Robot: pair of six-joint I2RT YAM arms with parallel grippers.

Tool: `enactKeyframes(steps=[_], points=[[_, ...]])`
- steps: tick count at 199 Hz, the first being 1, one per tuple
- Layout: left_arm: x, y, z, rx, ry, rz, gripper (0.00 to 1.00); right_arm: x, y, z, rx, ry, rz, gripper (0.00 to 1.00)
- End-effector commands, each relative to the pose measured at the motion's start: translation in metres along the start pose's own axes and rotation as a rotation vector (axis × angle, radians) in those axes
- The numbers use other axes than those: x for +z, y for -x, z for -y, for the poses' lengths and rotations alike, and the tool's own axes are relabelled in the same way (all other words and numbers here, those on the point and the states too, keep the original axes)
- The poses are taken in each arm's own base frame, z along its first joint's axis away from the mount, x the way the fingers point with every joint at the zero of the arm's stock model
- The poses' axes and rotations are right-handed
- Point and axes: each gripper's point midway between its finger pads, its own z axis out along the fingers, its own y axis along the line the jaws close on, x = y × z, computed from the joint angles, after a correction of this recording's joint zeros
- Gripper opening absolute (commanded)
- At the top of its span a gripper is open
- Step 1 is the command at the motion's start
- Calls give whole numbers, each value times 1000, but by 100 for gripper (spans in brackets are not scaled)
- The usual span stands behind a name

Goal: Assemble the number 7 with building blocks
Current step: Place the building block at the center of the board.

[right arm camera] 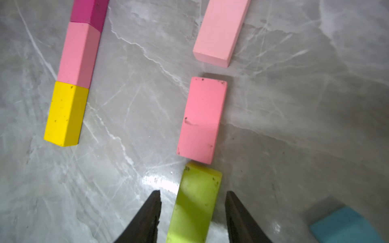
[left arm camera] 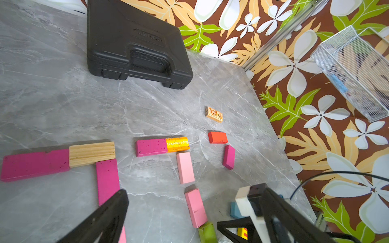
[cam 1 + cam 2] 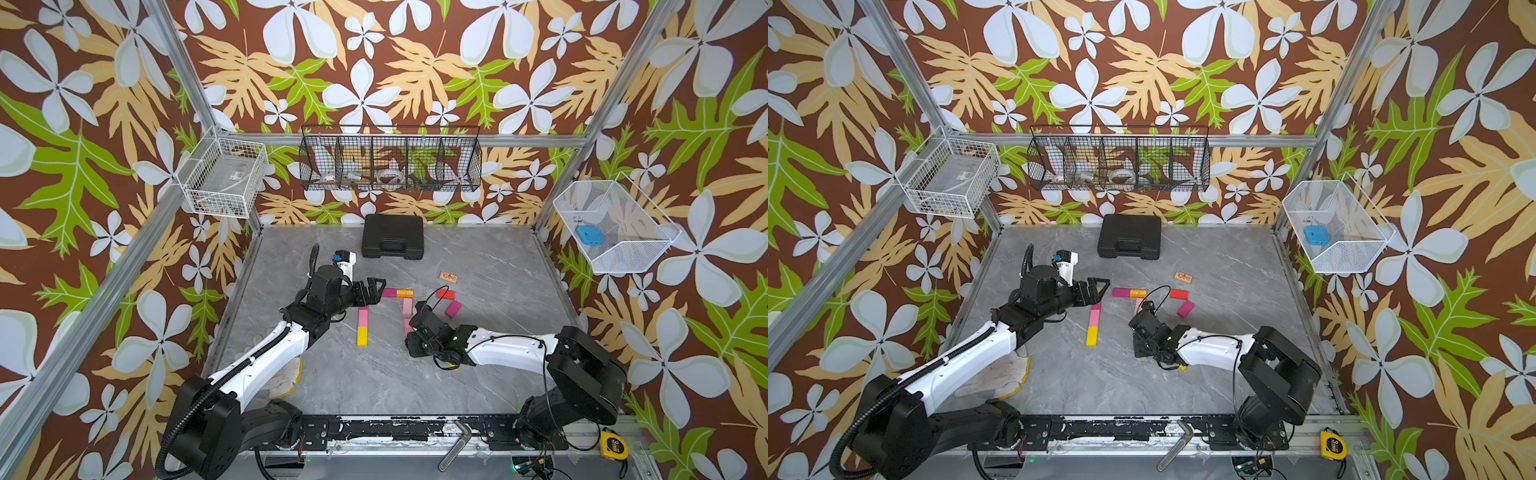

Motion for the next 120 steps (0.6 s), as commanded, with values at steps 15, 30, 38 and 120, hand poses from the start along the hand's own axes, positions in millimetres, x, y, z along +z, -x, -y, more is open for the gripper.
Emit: enactKeyframes(steps=[15,30,38,120], points=[[-2,7,3,10,-8,29,100,-17,-12,4,-170,70,37,48],[-2,7,3,12,-7,30,100,-20,-25,8,-202,95,29,46],[-2,8,3,13,-6,32,100,-21,-32,11,-213,103,26,45],[-1,8,3,14,-6,29,100,-7,-61,-8,-350,167,-21,39]])
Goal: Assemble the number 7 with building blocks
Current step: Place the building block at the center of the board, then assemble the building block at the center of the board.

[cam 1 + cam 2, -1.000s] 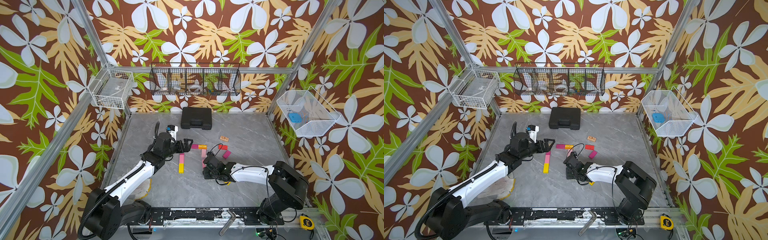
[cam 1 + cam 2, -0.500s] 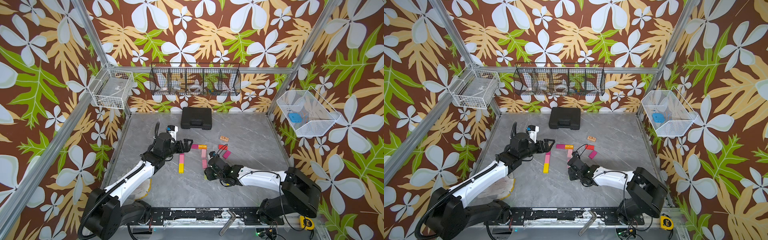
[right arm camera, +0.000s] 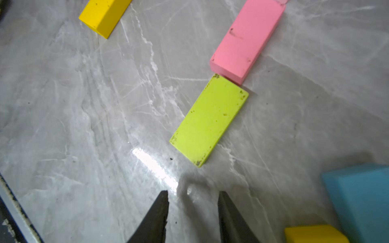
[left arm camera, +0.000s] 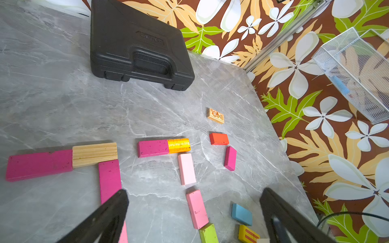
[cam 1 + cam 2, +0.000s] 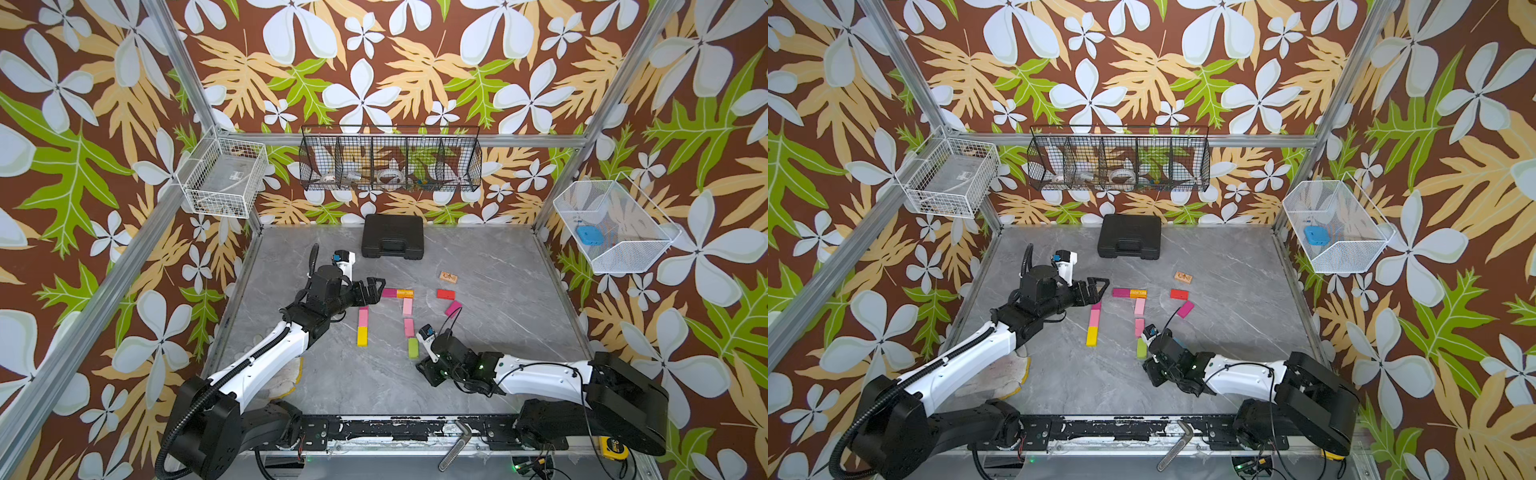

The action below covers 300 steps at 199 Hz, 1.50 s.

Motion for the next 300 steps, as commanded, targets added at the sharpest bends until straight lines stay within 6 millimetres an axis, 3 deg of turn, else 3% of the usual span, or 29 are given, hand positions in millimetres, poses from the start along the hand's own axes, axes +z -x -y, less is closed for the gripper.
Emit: enactKeyframes(steps=[1,96,242,300], points=[[-1,7,5,13,-15,21,100,7,5,-8,-46,15,2,39],[-3,10,3,28,2,38,100,23,-2,7,-164,-77,-94,35],[-4,10,0,39,18,43,100,18,12,33,-112,-123,-85,35],[-4,10,-1,40,22,40,100,23,16,34,-121,-124,-83,36]])
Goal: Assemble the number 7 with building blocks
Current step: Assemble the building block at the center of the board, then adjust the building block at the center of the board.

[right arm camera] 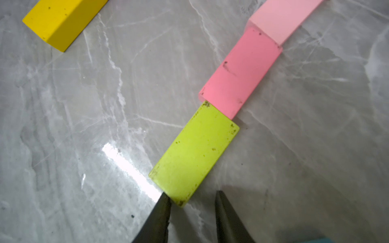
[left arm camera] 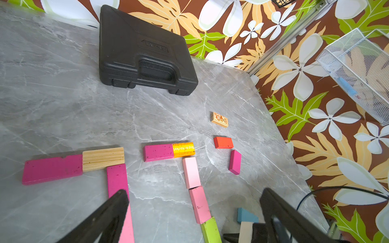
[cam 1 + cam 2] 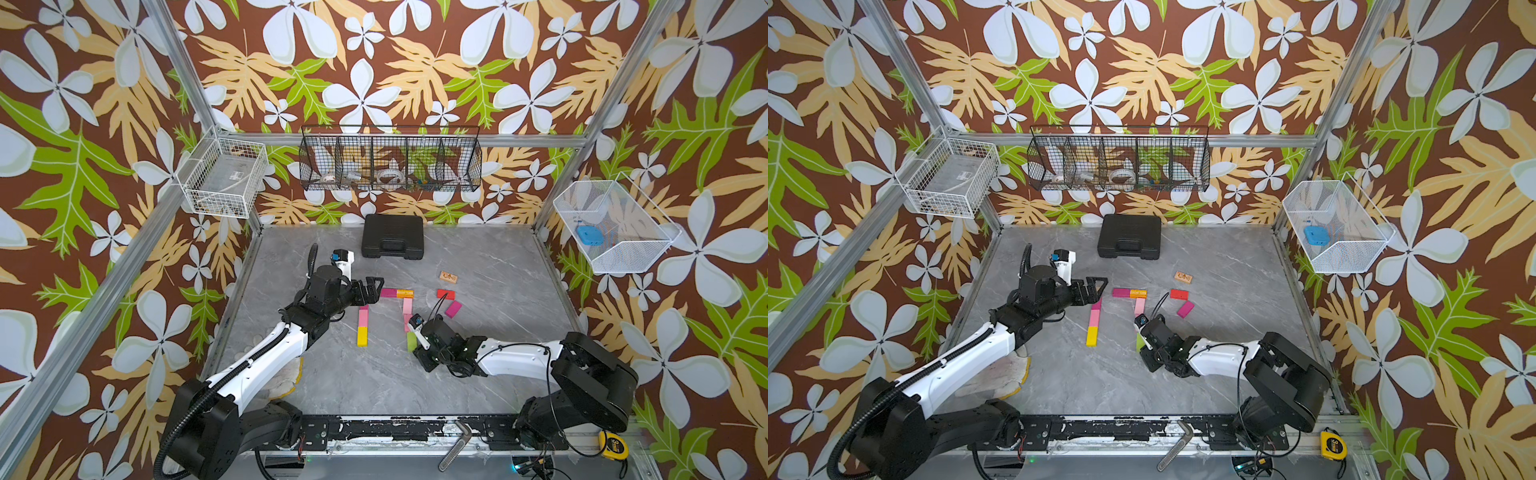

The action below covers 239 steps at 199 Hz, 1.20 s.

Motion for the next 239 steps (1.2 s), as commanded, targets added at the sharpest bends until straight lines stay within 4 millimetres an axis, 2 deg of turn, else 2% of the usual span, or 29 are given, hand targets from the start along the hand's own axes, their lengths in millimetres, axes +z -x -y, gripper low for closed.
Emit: enactKeyframes(steps=[1,52,81,107,143,184,211,239], points=[[-1,5,1,11,0,13,100,2,-17,5,-9,-19,-68,36],[0,5,1,10,2,12,100,-2,-10,4,0,0,-53,36],[1,4,2,11,0,4,100,-20,8,0,1,33,8,39],[6,-2,4,9,-22,-26,99,-30,24,14,69,36,46,40],[20,-19,11,-6,-88,-111,87,-32,41,48,196,-3,59,39],[49,-51,21,3,-108,-241,76,-24,57,79,280,-55,63,37],[68,-73,20,18,-75,-307,68,-14,68,85,281,-63,67,36],[87,-93,15,24,-34,-367,50,-1,79,86,273,-60,65,34]])
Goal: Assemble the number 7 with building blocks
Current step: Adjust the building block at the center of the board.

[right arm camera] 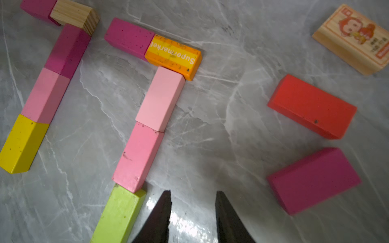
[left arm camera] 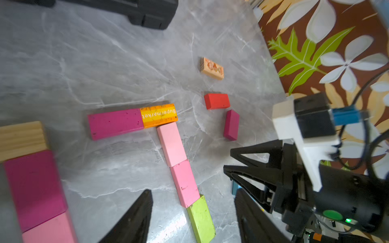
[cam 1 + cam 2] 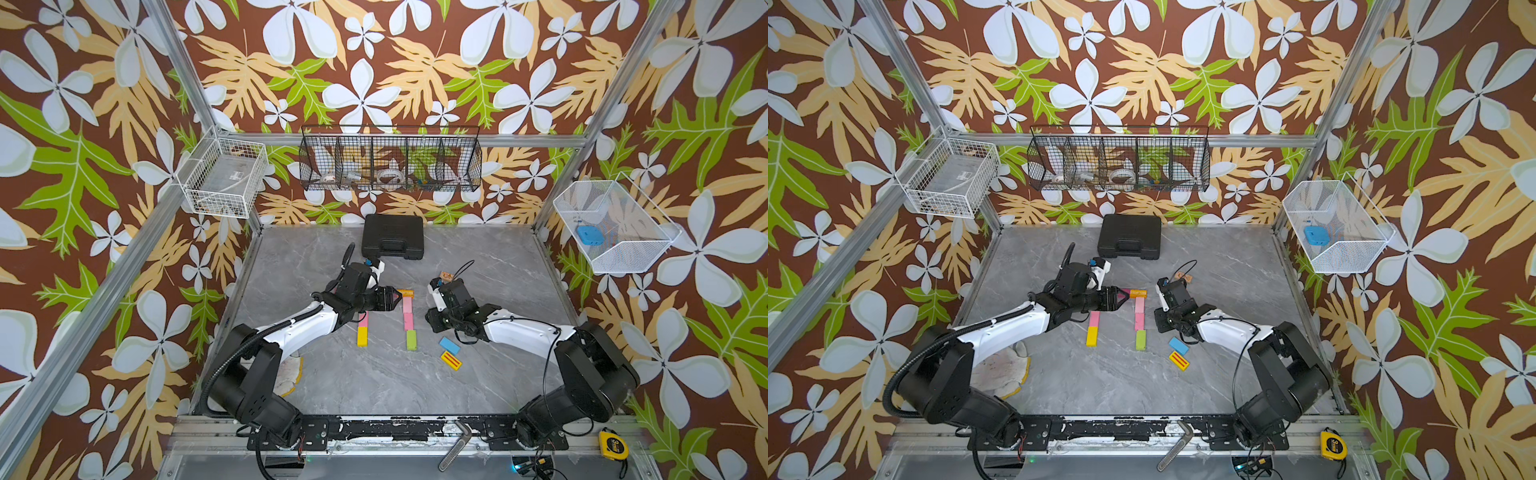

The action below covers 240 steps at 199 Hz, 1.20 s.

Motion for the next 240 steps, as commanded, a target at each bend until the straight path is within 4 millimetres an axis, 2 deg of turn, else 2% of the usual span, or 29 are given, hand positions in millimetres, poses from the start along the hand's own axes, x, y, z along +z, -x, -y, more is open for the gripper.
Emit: enactKeyframes(steps=[1,28,44,90,130,182,240], points=[[14,-8,-3,12,32,-37,49,8,8,-3,-3,10,6,34],[31,-16,-13,0,73,-66,38,21,14,-3,-8,13,-8,33],[39,-20,-18,-5,95,-79,34,26,16,-2,-8,9,-10,33],[57,-27,-35,-10,155,-106,32,35,17,5,7,10,-18,32],[65,-23,-44,-12,206,-101,28,39,16,9,12,7,-18,32],[76,-31,-56,-8,270,-152,28,39,17,13,14,8,-12,32],[80,-39,-56,22,300,-200,27,42,17,12,20,20,-9,32]])
